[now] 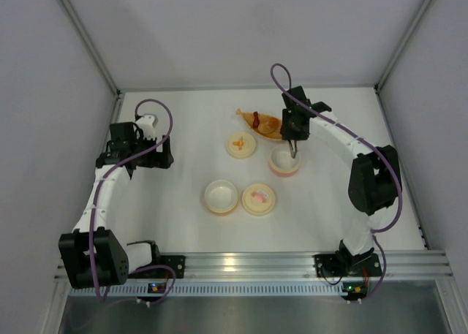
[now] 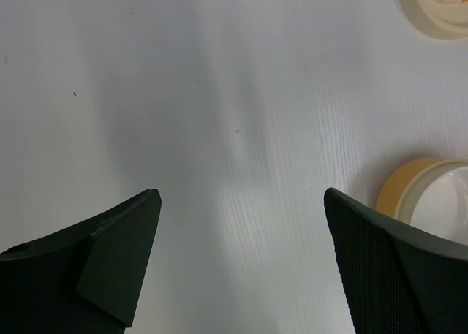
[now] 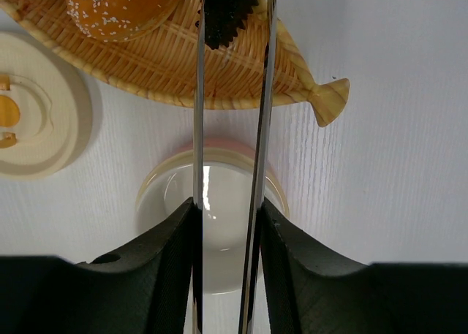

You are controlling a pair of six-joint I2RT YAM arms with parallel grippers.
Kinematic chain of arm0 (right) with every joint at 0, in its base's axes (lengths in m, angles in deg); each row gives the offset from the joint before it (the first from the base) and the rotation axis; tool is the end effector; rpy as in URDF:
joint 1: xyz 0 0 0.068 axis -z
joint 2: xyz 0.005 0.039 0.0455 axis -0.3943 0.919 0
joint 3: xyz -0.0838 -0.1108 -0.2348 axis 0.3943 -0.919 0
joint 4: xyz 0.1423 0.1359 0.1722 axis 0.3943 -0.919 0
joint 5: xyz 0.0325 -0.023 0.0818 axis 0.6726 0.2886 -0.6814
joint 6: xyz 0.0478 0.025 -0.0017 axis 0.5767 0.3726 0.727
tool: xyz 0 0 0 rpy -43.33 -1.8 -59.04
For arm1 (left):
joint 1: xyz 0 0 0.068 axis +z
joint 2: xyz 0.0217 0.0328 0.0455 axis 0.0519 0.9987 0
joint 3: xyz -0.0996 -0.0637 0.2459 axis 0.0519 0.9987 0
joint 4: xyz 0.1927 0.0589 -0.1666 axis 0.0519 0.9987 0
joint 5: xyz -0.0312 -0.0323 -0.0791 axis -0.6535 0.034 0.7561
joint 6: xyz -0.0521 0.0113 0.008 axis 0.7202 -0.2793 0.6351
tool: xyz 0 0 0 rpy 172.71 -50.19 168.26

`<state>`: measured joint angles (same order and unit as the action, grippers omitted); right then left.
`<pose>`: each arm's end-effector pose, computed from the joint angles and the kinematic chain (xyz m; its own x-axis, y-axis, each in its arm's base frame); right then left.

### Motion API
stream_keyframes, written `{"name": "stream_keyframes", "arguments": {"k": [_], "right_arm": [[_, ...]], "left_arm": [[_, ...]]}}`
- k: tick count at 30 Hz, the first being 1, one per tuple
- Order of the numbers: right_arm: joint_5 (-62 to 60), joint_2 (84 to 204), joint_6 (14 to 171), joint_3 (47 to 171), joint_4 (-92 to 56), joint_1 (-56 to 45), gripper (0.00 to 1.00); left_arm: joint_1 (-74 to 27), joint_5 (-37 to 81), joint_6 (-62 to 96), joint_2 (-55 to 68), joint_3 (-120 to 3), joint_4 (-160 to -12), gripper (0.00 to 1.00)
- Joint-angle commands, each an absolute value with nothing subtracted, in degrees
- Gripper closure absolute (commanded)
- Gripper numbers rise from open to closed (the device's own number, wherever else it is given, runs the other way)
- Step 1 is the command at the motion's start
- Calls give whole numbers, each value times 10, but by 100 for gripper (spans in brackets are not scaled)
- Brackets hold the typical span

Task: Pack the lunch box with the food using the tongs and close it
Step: Pick up the fake food from the plate.

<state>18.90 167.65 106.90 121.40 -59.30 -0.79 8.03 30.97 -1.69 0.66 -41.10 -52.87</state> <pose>0.3652 0.1543 0.2617 -0.8332 0.0178 -0.5527 0.0075 0.9998 0.0208 0.2541 0.0121 0.2790 -0.6928 0.0634 -0.7183 0.2104 0.9706 -0.1173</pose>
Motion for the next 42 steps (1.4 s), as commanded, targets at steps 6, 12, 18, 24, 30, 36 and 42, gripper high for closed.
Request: {"name": "stream_keyframes", "arguments": {"k": [6,12,18,24,30,36,42], "right_arm": [[168,1657,1076,1240,-573,-21,74],[156,1632,1070,1238,-571,-16,88],[147,1609,1057,1236,-569,-4,100],[125,1587,1042,1234,-566,14,100],[102,1557,1007,1231,-551,32,100],[-21,1502,929,1238,-548,33,100],[-163,1470,902,1237,-584,30,100]], "left_arm": [[80,304,-22,13,-409,-557,2],[81,307,-21,13,-410,-556,2],[81,307,-21,12,-410,-554,2],[81,307,-19,11,-412,-553,2],[81,307,-20,10,-414,-551,2],[91,346,-25,8,-417,-534,2],[153,426,-26,19,-432,-507,2]]}}
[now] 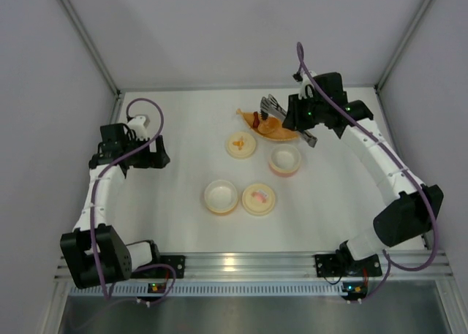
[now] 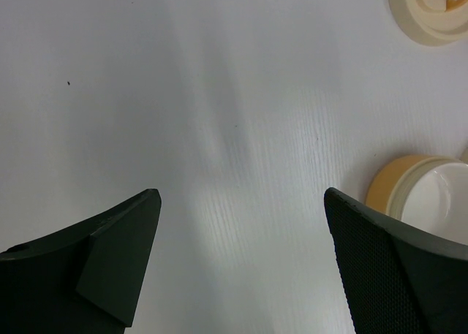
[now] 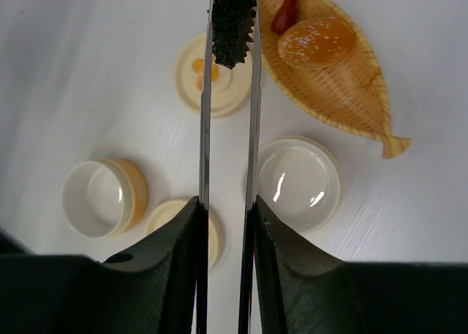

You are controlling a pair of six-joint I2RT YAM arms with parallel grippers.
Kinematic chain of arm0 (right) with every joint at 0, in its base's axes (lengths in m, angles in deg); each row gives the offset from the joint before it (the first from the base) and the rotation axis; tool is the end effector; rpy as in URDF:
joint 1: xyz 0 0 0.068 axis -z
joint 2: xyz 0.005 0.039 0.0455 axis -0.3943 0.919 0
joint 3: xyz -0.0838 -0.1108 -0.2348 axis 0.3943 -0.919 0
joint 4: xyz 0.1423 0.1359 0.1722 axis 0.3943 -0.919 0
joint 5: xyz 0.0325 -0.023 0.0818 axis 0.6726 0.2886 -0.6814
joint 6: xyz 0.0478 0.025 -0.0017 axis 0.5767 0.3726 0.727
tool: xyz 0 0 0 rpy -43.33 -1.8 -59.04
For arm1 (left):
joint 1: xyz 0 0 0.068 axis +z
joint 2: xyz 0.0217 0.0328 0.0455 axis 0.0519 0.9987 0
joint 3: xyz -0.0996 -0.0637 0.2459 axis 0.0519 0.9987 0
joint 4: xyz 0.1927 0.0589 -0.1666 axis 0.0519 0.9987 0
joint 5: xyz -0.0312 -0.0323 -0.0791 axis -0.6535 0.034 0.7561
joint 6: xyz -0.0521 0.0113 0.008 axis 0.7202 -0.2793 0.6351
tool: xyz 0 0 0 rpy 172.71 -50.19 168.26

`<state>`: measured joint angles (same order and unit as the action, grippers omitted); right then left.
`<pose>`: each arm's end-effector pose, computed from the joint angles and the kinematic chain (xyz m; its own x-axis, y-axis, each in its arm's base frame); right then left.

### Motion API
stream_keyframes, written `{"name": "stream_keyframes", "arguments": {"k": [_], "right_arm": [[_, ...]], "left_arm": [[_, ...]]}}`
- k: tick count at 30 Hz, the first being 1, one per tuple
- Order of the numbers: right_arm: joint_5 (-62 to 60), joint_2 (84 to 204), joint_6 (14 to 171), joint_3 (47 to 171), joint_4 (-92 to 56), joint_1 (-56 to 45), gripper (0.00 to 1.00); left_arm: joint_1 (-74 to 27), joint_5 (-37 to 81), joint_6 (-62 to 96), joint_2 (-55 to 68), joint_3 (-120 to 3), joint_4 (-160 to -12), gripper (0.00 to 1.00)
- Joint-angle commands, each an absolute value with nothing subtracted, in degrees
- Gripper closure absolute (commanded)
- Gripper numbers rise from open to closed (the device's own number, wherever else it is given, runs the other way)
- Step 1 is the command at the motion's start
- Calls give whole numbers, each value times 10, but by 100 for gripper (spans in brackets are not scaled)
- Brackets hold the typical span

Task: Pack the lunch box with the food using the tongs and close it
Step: Pick up the fake food from the plate, then place the fake food in the packing box.

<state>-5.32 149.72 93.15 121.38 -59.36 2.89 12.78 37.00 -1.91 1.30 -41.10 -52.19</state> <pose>0.3092 0.1224 0.3702 -0.6697 -0.1107 -0.7343 -0.4022 0.8853 0.2334 0.2529 0.0296 0.2765 -0.7017 0.0035 -0.7125 0.2010 0.9604 -0.1932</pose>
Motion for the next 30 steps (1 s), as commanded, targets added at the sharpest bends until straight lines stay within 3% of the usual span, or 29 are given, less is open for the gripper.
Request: {"name": "stream_keyframes", "arguments": {"k": [1,6,18,30], "right_arm": [[-177,1472,892,1240,-594,21,100],[-222,1479,838,1246,-640,-47,100],[-188,1497,790,1203,-668,-240,100],[-171,1525,765,1165,-679,-255,100]], "left_arm": [[157,430,-28,25,-435,-503,2],[171,436,-34,29,-436,-489,2],[177,439,-25,16,-419,-483,2],[180,432,-33,14,-418,-475,2]]}}
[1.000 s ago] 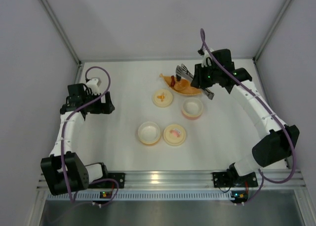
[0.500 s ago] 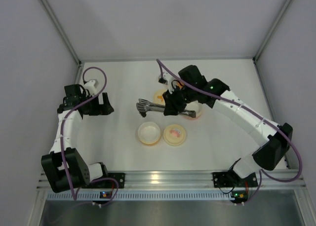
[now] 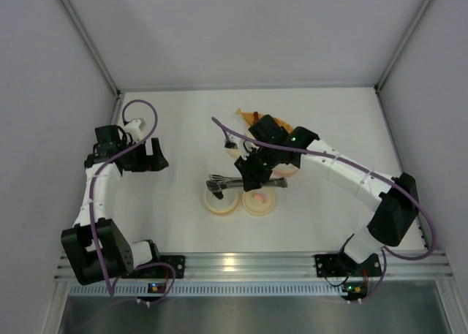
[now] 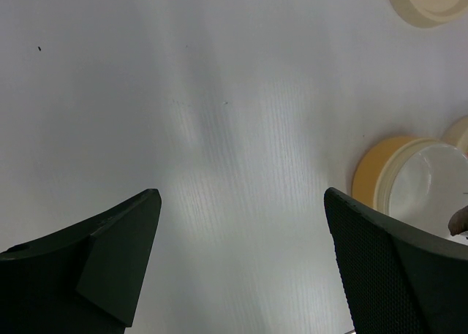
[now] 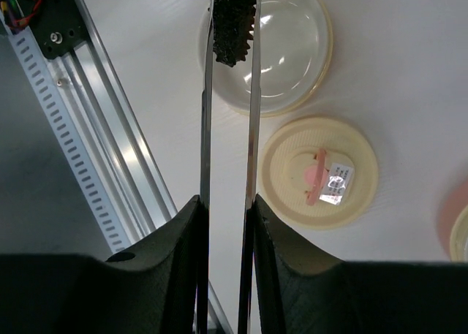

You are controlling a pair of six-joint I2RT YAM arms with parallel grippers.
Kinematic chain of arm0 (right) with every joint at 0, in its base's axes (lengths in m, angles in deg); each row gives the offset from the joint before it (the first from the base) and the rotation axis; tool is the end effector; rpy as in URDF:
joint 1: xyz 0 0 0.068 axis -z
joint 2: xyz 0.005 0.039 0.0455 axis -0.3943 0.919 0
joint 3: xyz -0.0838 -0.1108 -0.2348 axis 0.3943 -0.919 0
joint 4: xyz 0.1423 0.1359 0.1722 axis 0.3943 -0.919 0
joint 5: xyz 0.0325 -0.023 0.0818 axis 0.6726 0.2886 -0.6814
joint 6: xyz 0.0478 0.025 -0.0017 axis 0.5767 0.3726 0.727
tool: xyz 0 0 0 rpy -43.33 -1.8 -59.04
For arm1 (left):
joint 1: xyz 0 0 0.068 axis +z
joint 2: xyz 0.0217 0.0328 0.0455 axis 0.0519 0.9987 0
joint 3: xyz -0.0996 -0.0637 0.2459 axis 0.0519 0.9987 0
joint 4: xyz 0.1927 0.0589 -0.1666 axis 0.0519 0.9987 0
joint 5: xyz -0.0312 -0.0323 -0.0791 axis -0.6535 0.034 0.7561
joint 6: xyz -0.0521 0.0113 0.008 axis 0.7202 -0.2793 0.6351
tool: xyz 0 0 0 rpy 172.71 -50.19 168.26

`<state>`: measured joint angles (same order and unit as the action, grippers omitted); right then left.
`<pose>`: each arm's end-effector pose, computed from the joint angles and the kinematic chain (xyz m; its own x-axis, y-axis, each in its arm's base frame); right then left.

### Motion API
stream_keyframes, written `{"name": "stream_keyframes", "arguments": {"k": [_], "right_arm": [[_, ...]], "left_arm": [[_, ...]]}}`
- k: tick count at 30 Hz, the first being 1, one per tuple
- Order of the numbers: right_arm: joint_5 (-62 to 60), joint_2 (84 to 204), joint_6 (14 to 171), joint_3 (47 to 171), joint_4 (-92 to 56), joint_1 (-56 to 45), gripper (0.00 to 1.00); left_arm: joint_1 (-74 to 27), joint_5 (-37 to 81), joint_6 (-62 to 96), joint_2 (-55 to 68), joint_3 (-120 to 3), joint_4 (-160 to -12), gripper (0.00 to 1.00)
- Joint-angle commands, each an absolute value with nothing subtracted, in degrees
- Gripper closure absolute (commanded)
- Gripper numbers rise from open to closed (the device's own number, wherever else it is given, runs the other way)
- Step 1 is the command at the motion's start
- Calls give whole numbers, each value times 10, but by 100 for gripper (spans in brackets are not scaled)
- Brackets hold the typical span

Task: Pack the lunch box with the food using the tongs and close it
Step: Place the fake food in the packing box.

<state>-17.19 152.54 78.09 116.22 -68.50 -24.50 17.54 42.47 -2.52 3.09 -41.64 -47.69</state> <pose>0.2088 0.2510 0.3168 -0.4571 -0.6801 -0.5732 -0.8889 0.3709 0.2689 0.2489 0.0471 0.2680 -0.7554 -0.0654 -0.6520 0.1683 0.9423 -0.2894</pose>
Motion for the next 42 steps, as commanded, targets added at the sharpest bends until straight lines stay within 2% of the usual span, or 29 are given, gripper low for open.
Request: {"name": "stream_keyframes", "arguments": {"k": [1,18,24,31,42], "right_arm": [[-169,1526,765,1163,-677,-256,100],[-186,1574,764,1165,-672,-256,100],[-194,1584,766,1162,-673,-256,96],[-203,1592,768,1168,-679,-256,78],[-213,1600,767,1177,-692,-256,64]], "left_arm": [[181,432,-33,15,-418,-476,2],[183,424,-42,19,-420,-479,2],[184,422,-46,21,-420,-480,2],[184,425,-46,25,-417,-483,2],[184,419,-53,21,-420,-480,2]]}}
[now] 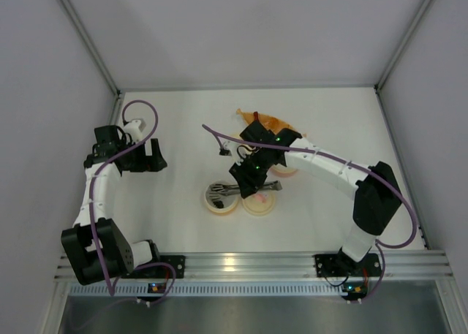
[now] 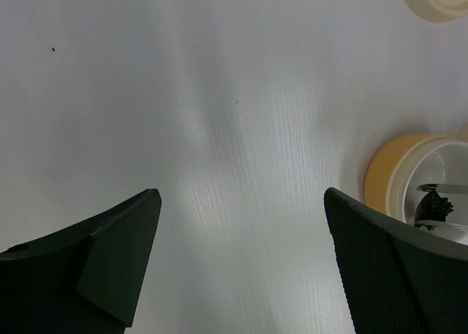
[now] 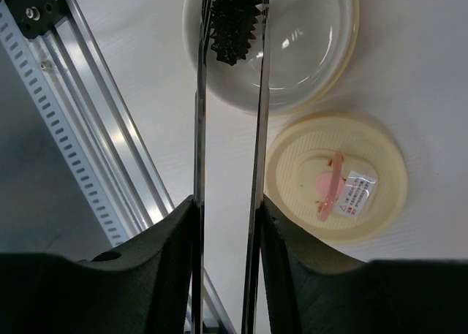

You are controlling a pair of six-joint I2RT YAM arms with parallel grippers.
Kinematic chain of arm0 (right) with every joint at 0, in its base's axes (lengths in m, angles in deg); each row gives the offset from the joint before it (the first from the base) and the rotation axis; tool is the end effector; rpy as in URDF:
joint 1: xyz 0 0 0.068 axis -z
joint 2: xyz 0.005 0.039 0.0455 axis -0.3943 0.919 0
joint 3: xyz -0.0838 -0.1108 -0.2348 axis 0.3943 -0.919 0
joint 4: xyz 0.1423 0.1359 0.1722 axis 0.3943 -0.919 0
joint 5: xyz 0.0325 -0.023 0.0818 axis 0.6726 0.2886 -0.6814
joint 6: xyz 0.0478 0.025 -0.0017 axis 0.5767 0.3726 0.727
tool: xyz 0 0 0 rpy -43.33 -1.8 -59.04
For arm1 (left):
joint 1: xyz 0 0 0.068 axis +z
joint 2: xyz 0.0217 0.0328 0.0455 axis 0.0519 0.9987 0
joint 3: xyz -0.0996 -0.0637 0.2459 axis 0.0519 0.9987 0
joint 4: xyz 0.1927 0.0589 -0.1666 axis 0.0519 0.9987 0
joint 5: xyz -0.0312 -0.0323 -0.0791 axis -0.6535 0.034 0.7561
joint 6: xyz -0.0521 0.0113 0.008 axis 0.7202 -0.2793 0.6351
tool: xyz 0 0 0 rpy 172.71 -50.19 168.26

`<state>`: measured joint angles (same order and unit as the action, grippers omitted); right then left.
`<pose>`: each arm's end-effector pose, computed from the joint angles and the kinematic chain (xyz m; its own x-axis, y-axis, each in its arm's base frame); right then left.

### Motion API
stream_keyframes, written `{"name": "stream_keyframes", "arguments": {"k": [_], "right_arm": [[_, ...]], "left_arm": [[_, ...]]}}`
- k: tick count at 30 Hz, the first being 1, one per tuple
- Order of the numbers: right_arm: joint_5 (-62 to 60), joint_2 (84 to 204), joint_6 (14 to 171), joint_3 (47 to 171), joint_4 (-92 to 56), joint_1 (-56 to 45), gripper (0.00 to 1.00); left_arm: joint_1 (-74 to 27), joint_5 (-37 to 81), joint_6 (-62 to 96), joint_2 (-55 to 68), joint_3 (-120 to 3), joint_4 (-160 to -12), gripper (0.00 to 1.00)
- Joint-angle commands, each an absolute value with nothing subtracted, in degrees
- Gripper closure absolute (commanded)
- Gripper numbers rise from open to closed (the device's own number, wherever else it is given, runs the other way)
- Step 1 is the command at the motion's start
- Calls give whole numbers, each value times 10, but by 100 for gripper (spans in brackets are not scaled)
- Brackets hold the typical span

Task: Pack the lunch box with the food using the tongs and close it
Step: Place the fake food in the packing box.

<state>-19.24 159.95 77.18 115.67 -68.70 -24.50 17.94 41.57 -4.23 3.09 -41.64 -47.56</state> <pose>0.2229 0.2681 0.2731 -0.4929 -0.7376 -0.4615 -0.8668 0.3702 0.3342 0.2484 0.0494 0.2676 -0.7530 -0.0420 -0.6567 0.1737 0.9499 -0.2599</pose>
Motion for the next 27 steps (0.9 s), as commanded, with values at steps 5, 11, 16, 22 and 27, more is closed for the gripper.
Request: {"name": "stream_keyframes", "arguments": {"k": [5,11,16,22,27], "right_arm": [[-212,1598,769,1178,-693,-256,54],[-210,1593,770,1181,-692,-255,53],[-199,1579,773,1199,-688,-248,57],[-199,1557,789,1230,-682,-193,61],[-141,1538,795,1241,-656,-126,61]], "left_arm": [[185,420,-53,23,-419,-480,2],[186,422,-52,22,-420,-480,2],[186,421,-53,20,-420,-479,2],[186,428,-54,19,-421,-479,2],[186,436,-53,19,-424,-480,2]]}}
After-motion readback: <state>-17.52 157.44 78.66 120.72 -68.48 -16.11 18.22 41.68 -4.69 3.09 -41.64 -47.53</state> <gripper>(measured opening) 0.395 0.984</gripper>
